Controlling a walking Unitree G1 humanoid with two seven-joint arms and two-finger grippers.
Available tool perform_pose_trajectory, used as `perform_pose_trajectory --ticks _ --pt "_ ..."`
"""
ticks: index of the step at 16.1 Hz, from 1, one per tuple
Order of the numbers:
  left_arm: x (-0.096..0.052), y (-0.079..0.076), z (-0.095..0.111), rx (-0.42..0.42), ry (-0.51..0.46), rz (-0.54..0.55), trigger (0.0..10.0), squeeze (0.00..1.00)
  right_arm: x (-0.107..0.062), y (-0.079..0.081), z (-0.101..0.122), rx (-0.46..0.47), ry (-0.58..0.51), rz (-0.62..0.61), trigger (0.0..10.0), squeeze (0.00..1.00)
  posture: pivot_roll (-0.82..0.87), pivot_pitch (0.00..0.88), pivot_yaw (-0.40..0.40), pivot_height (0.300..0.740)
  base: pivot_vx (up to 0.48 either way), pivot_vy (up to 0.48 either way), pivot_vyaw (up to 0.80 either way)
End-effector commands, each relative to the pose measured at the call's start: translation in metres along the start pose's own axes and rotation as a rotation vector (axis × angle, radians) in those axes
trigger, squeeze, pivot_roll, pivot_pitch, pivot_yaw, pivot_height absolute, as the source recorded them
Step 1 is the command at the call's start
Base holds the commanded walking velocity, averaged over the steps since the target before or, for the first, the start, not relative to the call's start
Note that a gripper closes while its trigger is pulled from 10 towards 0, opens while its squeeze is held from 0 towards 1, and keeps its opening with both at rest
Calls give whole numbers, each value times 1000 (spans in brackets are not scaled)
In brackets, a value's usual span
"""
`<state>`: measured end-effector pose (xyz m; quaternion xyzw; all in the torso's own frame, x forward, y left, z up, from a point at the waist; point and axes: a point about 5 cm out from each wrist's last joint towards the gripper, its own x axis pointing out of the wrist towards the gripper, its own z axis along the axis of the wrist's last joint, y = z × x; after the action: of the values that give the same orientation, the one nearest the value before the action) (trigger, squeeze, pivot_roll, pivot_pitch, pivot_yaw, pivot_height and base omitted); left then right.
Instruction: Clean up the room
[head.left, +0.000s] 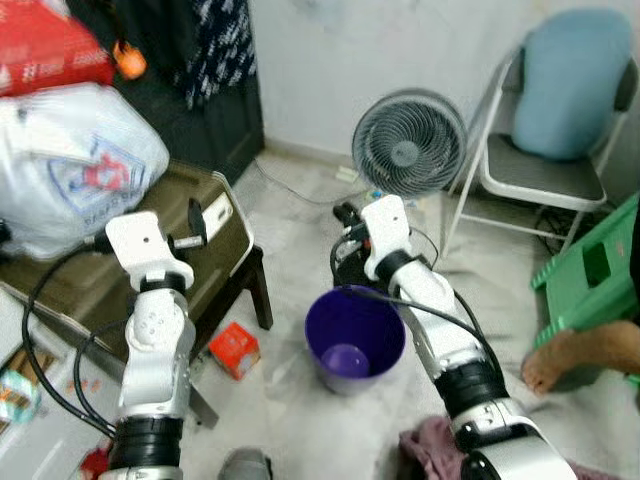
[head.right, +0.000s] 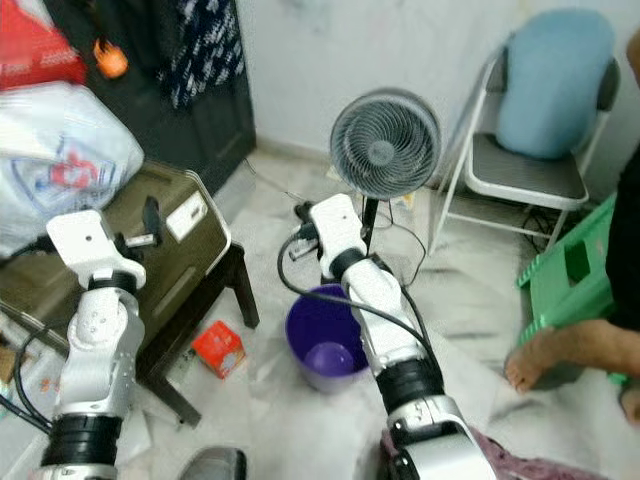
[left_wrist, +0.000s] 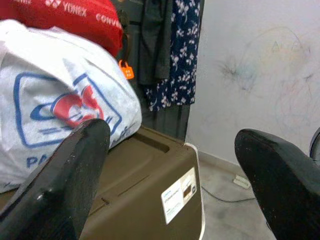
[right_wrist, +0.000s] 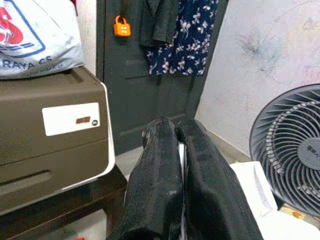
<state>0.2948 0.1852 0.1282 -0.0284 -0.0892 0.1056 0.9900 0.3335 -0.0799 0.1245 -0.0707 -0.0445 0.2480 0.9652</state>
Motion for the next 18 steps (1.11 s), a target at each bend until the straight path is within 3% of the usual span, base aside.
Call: perform_pose_trajectory --ticks 1,5,9,16,18 --pt "2 0 4 1 -12 -8 10000 0 3 -1 6 4 -19 -12 10000 0 56 0 -18 740 0 0 0" --pt "1 -2 4 3 -22 -31 10000 0 3 -4 5 19 -11 -41 10000 0 58 0 -17 740 0 0 -712" --pt "-2 -3 5 -13 -30 -72 10000 0 -4 -9 8 0 -2 -76 10000 0 58 0 -18 740 0 0 0" --pt "-2 -5 6 -23 -31 -109 10000 0 -7 -14 1 69 30 -123 10000 0 48 3 -10 740 0 0 0" --pt "-2 -5 6 -23 -32 -110 10000 0 -7 -11 3 30 31 -105 10000 0 50 4 -11 740 0 0 400"
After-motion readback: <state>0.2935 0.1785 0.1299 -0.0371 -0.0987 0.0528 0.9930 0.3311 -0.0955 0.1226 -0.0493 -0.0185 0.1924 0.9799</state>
